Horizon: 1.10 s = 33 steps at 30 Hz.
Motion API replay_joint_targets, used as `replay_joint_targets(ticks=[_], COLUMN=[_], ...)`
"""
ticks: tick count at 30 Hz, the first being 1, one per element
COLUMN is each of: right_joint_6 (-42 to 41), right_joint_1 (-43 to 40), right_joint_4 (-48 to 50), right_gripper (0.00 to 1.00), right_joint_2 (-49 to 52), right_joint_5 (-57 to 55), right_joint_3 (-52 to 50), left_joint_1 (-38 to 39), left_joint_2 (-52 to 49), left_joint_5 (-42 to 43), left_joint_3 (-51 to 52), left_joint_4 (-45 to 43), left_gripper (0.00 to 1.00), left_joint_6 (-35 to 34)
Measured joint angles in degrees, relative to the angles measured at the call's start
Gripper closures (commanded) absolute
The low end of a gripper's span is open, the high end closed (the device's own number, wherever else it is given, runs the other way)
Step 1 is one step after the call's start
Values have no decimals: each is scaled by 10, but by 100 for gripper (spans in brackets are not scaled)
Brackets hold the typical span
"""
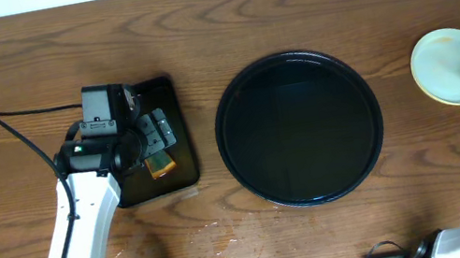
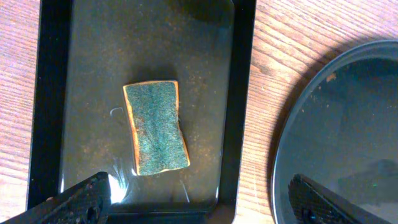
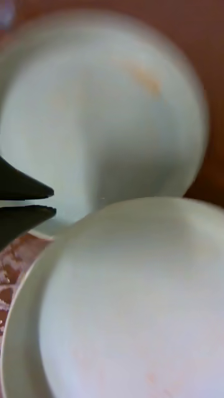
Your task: Clean dirty plates on tray and stack at the side
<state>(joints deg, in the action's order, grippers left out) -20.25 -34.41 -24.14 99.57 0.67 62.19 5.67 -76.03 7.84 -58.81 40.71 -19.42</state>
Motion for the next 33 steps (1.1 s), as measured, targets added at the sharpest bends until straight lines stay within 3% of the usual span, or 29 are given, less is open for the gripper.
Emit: replay_joint_targets(ticks=[5, 8, 10, 15, 23, 26, 28, 30, 33], right_joint_6=[22, 52, 63, 73, 100, 103, 92, 66, 10], right_joint_1=[0, 0, 1, 29, 161, 194, 193, 181, 143], right_joint_4=[10, 23, 23, 11, -52, -110, -140, -172, -200], right_gripper=[93, 67, 60, 55, 50, 49, 55, 60, 55], right_joint_2=[45, 39, 30, -48, -292, -368, -398, -406, -371], right_joint_5=[12, 80, 124, 209, 320, 239, 152, 56, -45], right_joint_3=[-1, -1, -1, -1, 1, 1, 2, 4, 4], left_joint_1=[0, 0, 0, 0, 0, 0, 0, 0, 0], left_joint_2=[0, 0, 0, 0, 0, 0, 0, 0, 0], left_joint_5=[0, 0, 0, 0, 0, 0, 0, 0, 0], left_joint_3=[0, 0, 0, 0, 0, 0, 0, 0, 0], left_joint_4=[0, 0, 0, 0, 0, 0, 0, 0, 0], left_gripper=[8, 8, 8, 8, 8, 8, 8, 8, 8], left_joint_6=[0, 0, 0, 0, 0, 0, 0, 0, 0])
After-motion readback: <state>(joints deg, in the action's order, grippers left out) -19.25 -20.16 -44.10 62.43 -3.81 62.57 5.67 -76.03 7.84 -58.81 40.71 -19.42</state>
